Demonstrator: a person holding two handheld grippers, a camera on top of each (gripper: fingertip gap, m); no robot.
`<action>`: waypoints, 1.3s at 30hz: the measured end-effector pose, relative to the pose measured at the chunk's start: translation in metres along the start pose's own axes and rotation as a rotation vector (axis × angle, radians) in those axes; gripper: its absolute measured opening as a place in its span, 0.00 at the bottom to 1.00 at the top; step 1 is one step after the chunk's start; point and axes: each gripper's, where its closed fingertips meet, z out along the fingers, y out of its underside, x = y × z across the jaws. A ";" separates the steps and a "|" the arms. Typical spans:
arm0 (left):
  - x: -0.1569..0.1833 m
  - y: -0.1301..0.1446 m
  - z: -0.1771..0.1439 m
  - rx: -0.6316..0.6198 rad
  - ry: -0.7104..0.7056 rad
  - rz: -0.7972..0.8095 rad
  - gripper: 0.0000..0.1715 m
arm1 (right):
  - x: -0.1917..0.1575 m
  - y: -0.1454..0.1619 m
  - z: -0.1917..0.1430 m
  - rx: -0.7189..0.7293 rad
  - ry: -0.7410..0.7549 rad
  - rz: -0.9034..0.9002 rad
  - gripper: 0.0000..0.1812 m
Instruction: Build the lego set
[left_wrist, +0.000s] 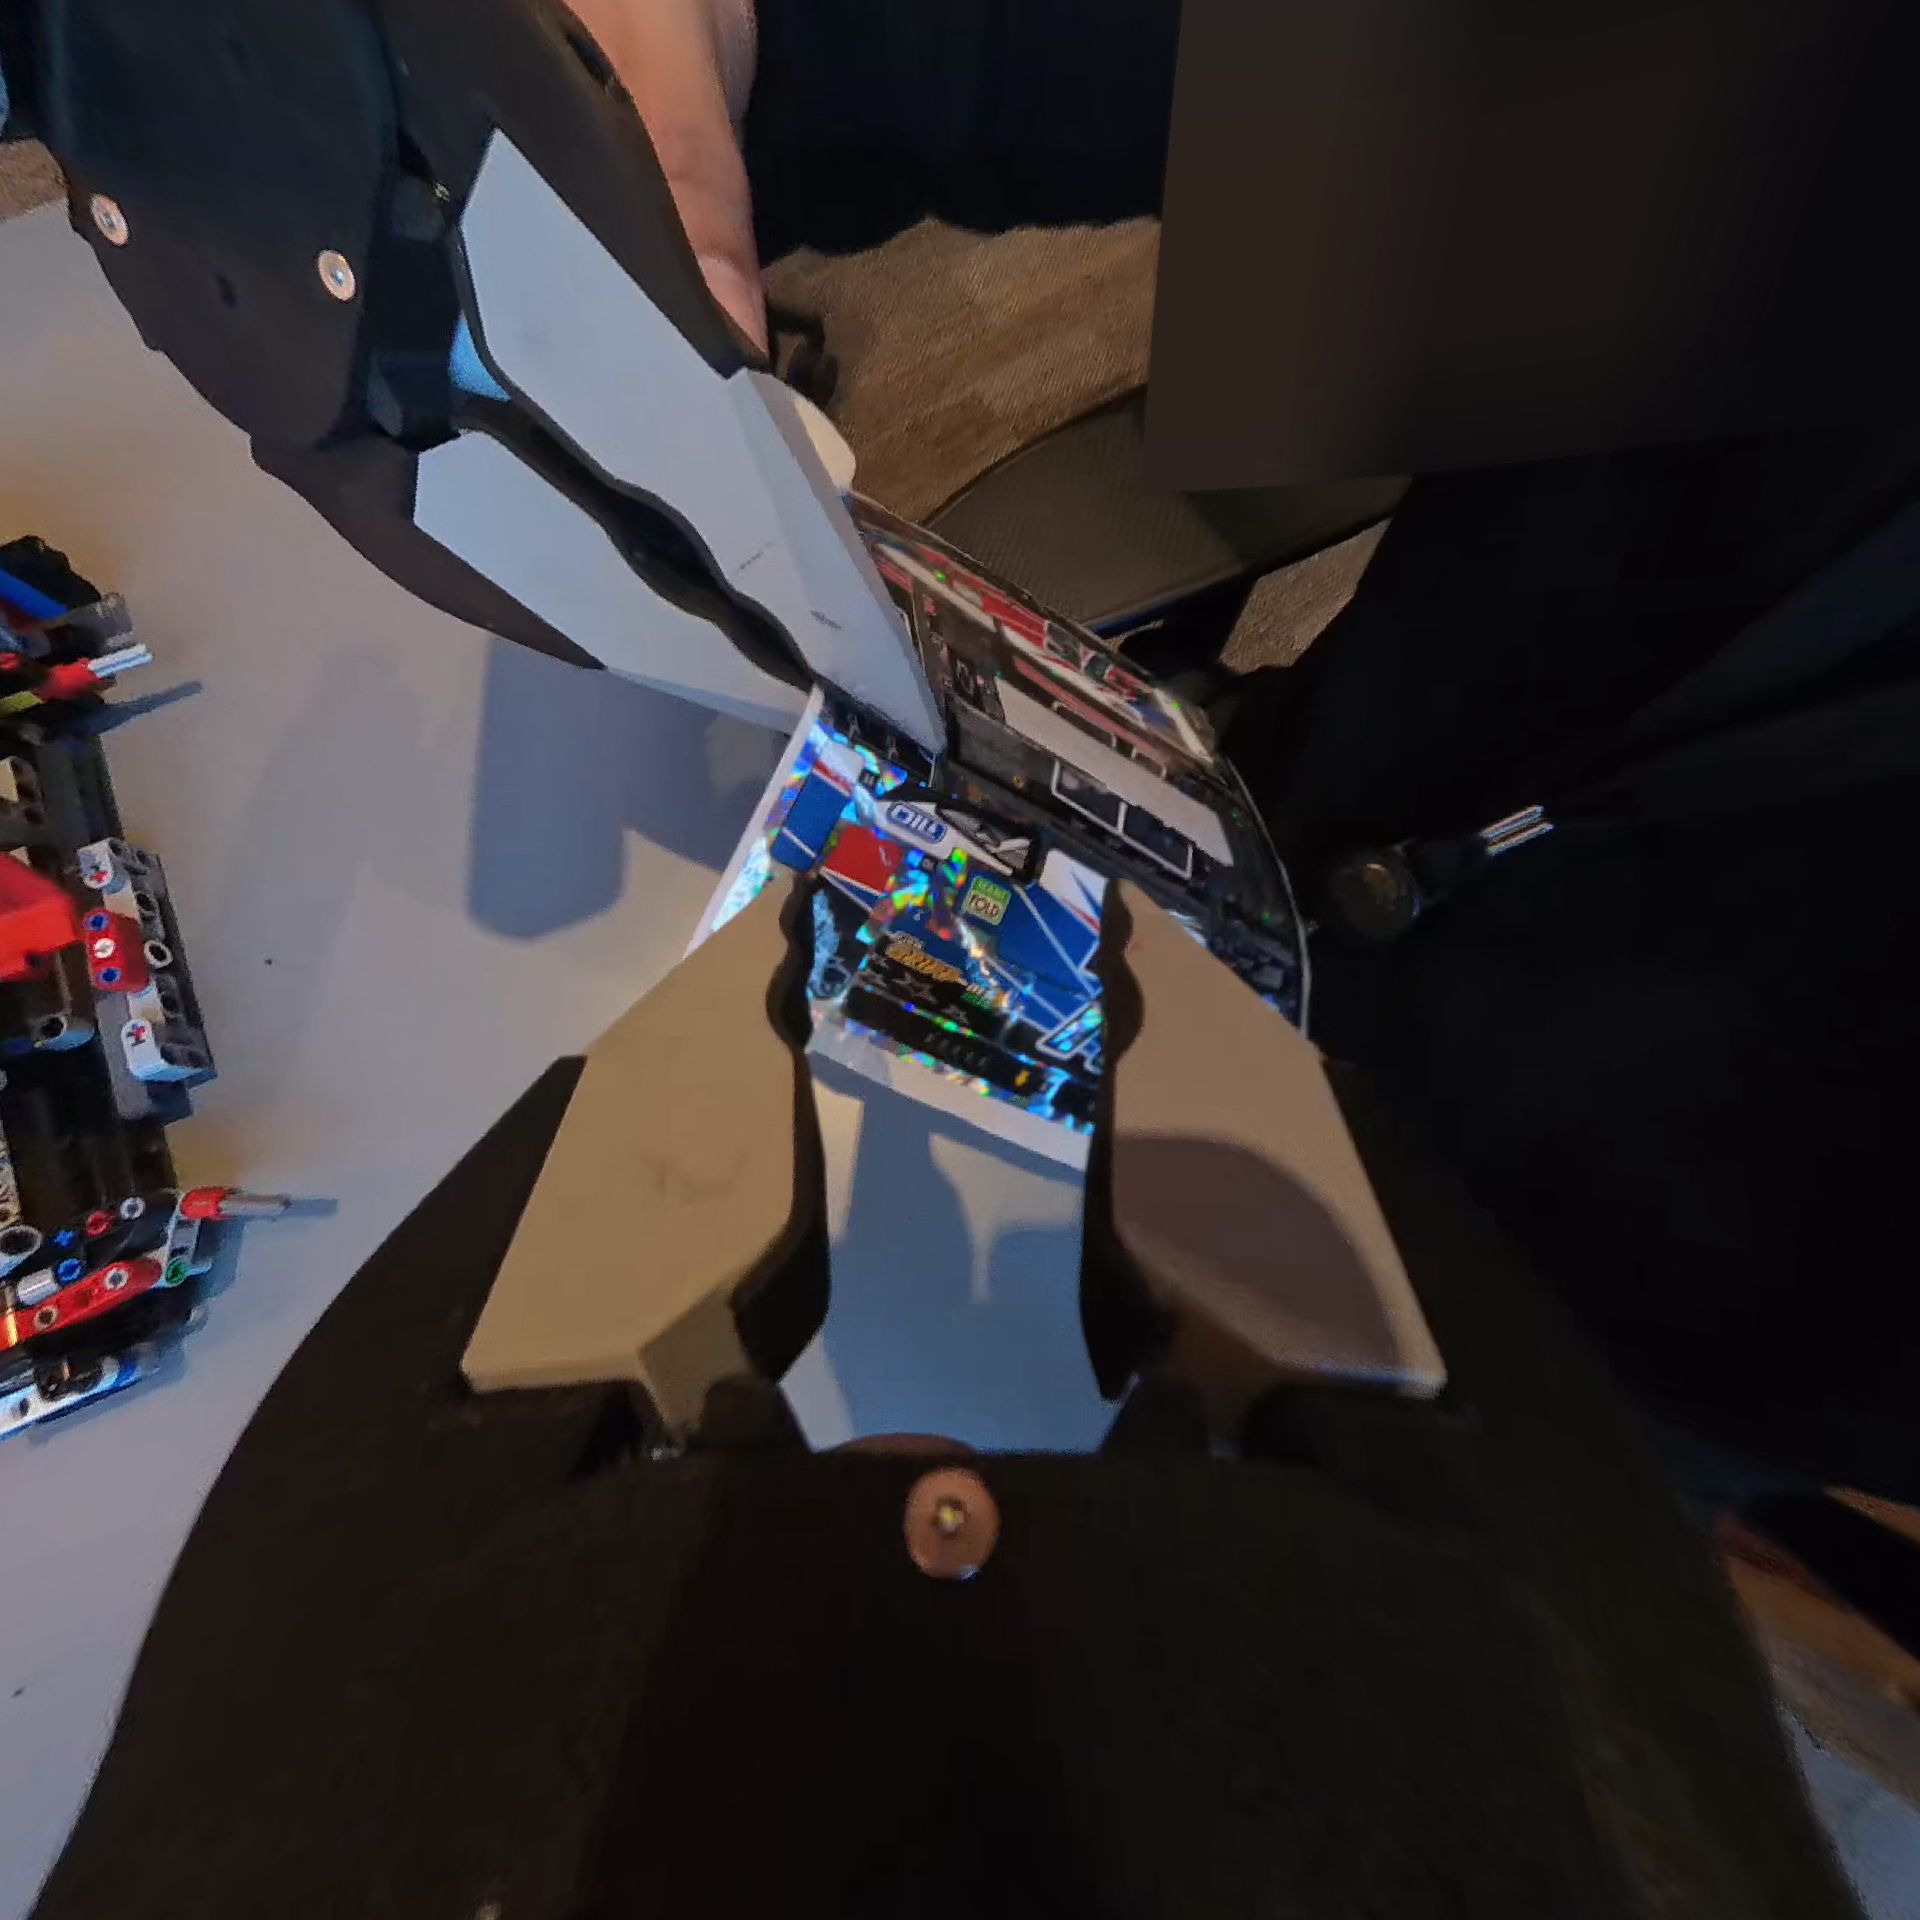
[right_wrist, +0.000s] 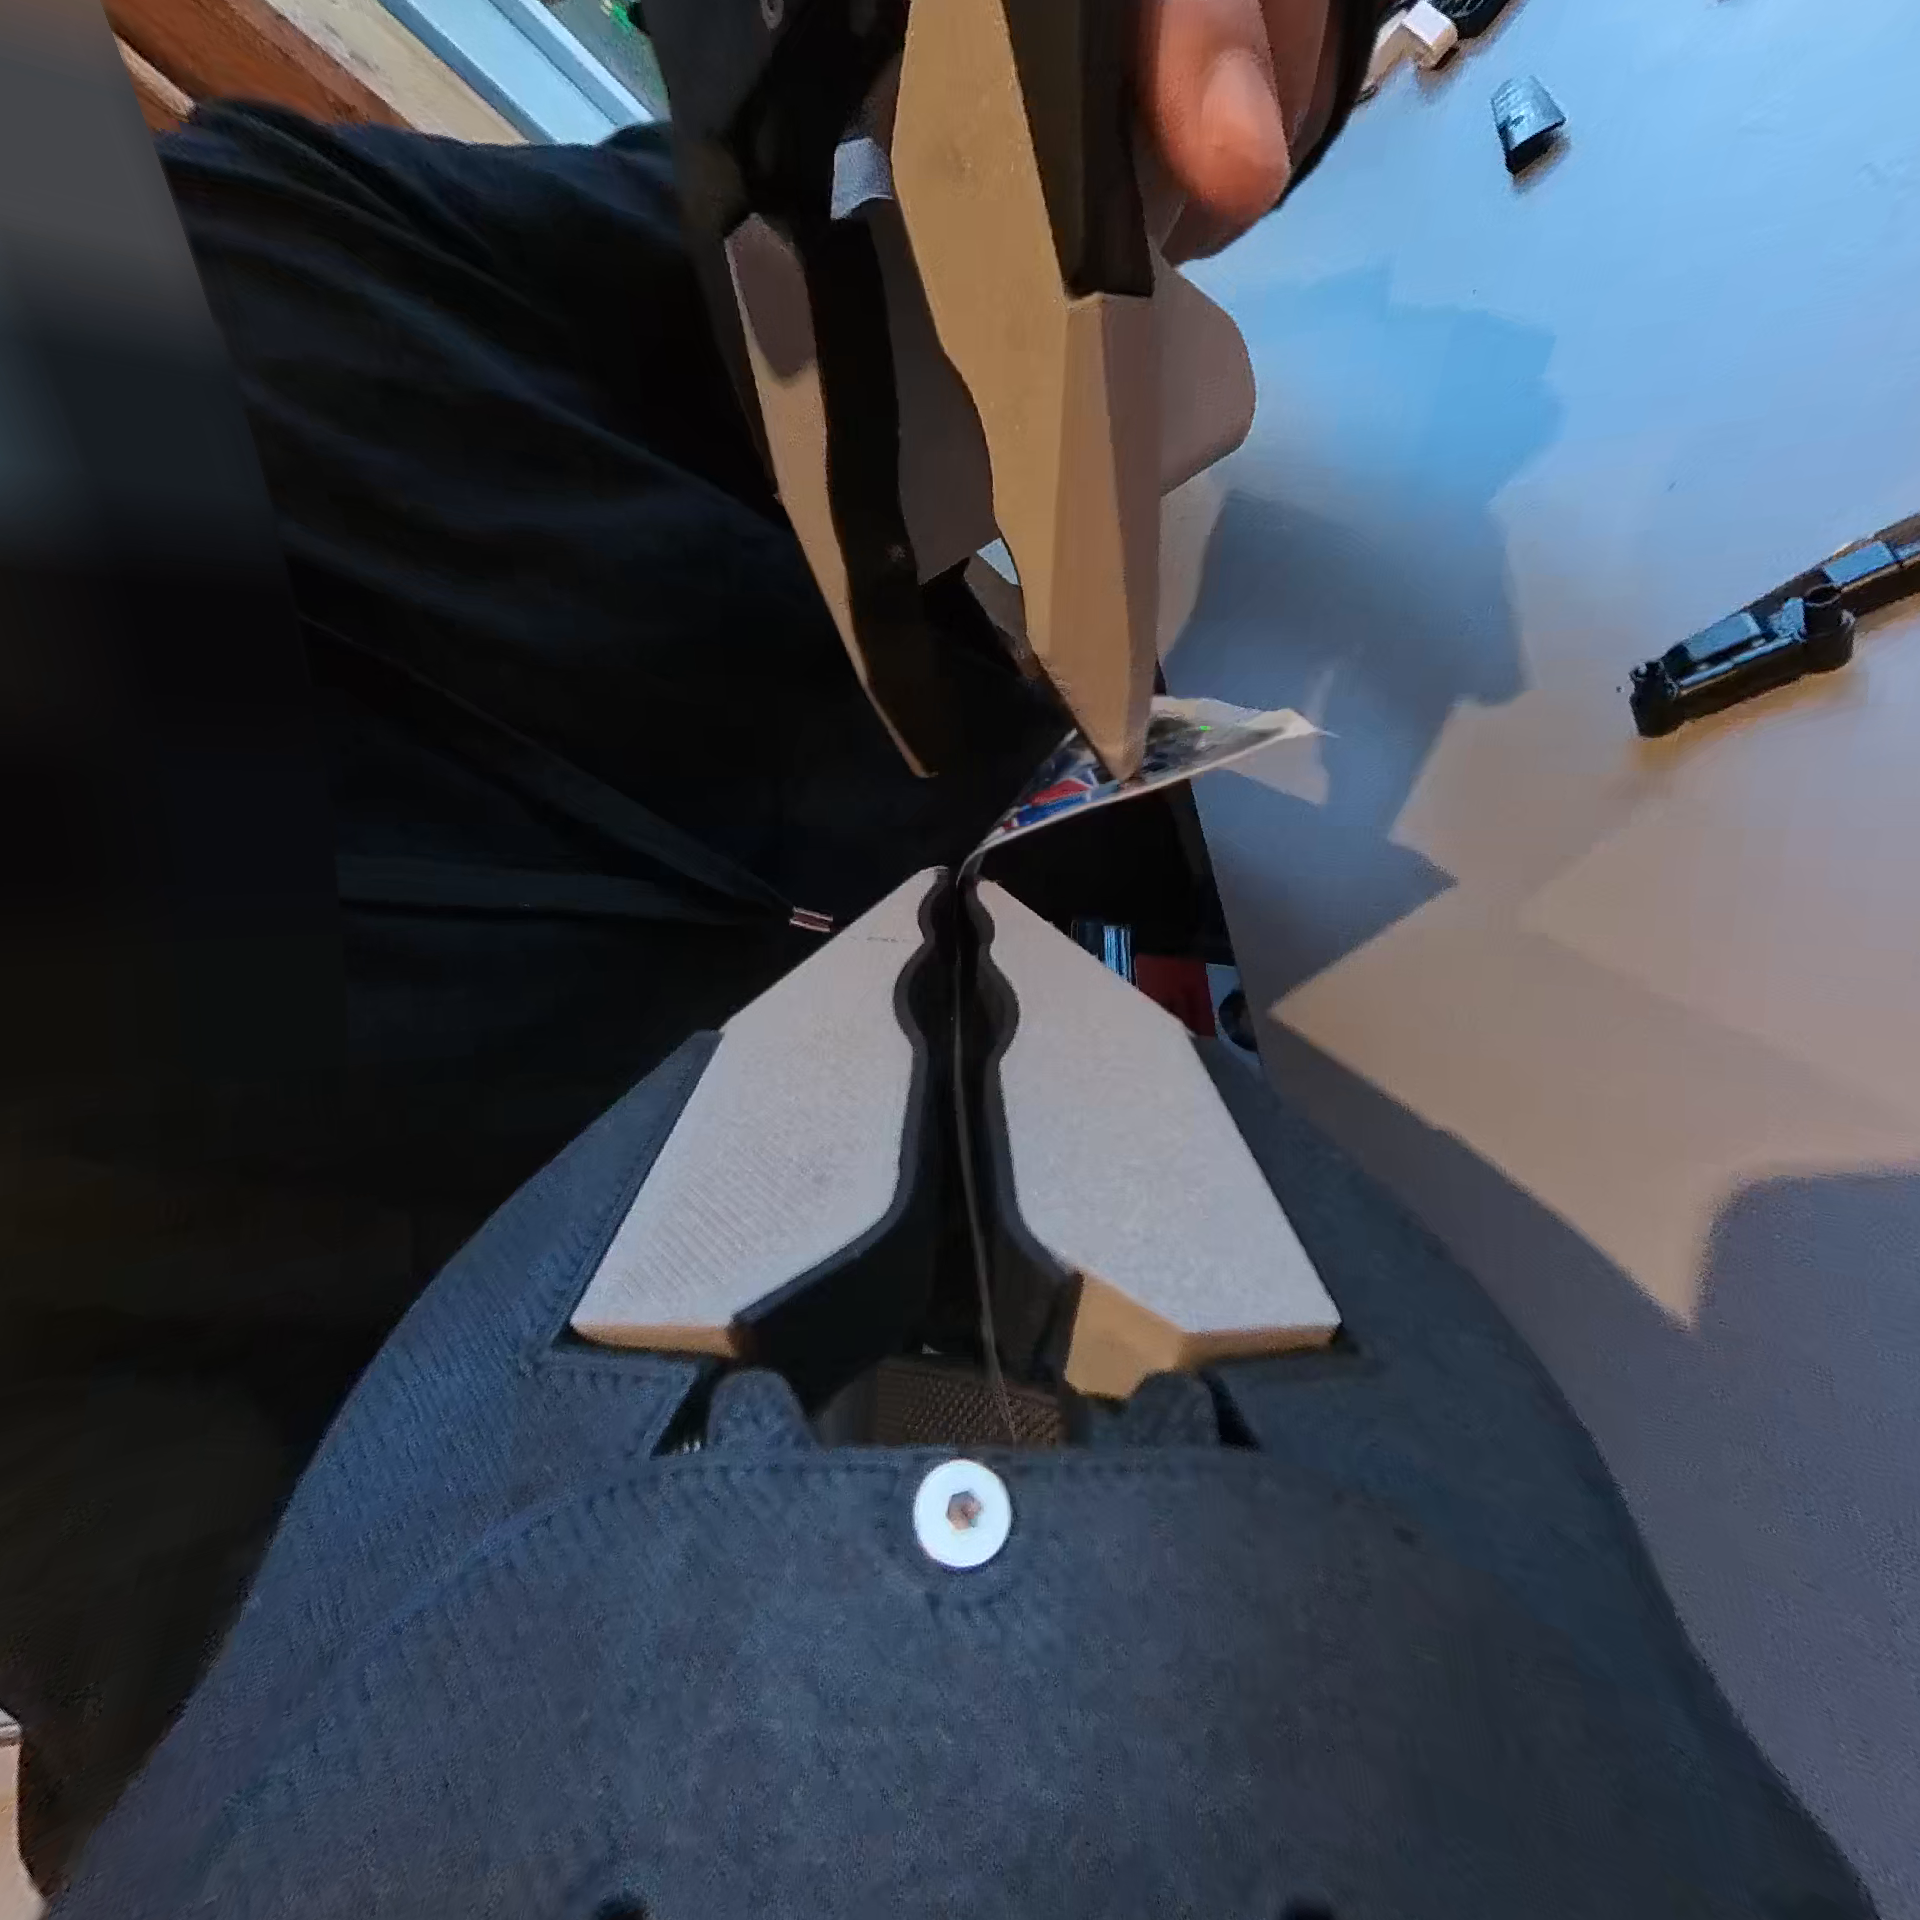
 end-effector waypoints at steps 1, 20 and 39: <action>0.000 -0.001 0.000 0.003 0.000 0.003 0.30 | -0.001 -0.001 0.000 0.001 -0.004 -0.007 0.00; 0.003 -0.007 -0.020 -0.010 -0.220 0.129 0.33 | 0.006 0.005 0.011 0.043 -0.087 0.054 0.00; 0.025 0.021 0.020 -0.150 -0.125 0.115 0.31 | 0.001 0.010 0.022 0.031 -0.122 0.048 0.00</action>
